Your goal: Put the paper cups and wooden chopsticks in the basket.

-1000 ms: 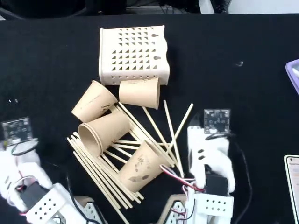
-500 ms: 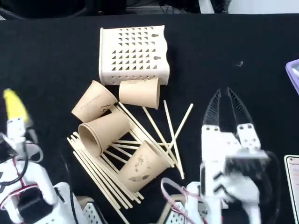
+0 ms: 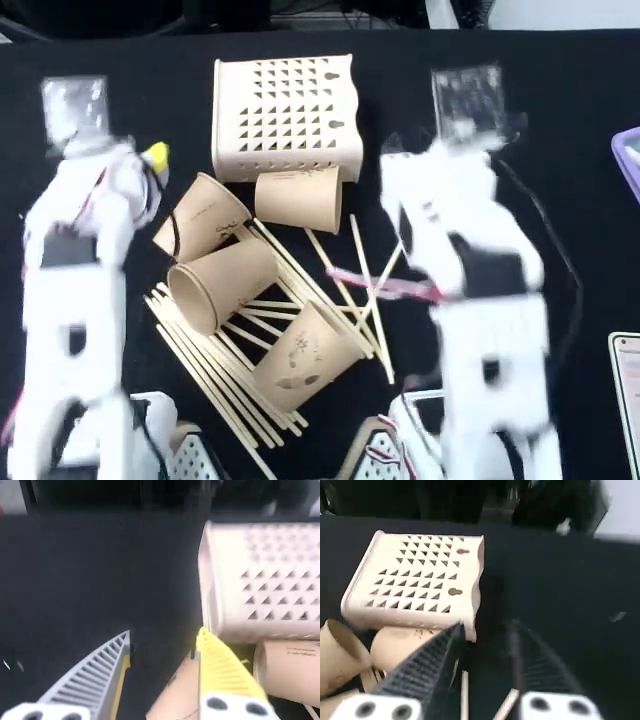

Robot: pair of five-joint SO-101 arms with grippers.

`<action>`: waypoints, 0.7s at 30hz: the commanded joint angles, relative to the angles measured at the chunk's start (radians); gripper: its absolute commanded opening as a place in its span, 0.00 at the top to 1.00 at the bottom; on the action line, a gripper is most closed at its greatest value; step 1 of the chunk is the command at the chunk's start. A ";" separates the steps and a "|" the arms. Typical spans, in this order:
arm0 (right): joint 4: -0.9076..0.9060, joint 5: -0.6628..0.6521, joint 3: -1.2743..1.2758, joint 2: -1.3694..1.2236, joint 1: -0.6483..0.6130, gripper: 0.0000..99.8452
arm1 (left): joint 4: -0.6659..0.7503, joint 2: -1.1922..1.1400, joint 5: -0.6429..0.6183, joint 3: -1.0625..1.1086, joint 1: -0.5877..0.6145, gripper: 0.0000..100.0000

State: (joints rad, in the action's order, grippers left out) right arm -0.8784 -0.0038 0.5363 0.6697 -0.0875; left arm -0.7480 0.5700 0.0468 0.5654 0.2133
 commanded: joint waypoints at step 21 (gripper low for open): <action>0.601 0.118 0.325 -0.381 0.071 0.76 | -0.712 -1.298 -0.110 -1.685 -0.105 0.70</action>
State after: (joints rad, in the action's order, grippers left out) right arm -0.3230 0.1097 0.8646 0.2846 -0.0199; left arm -1.4599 -0.6467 -0.0529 -0.9751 0.1151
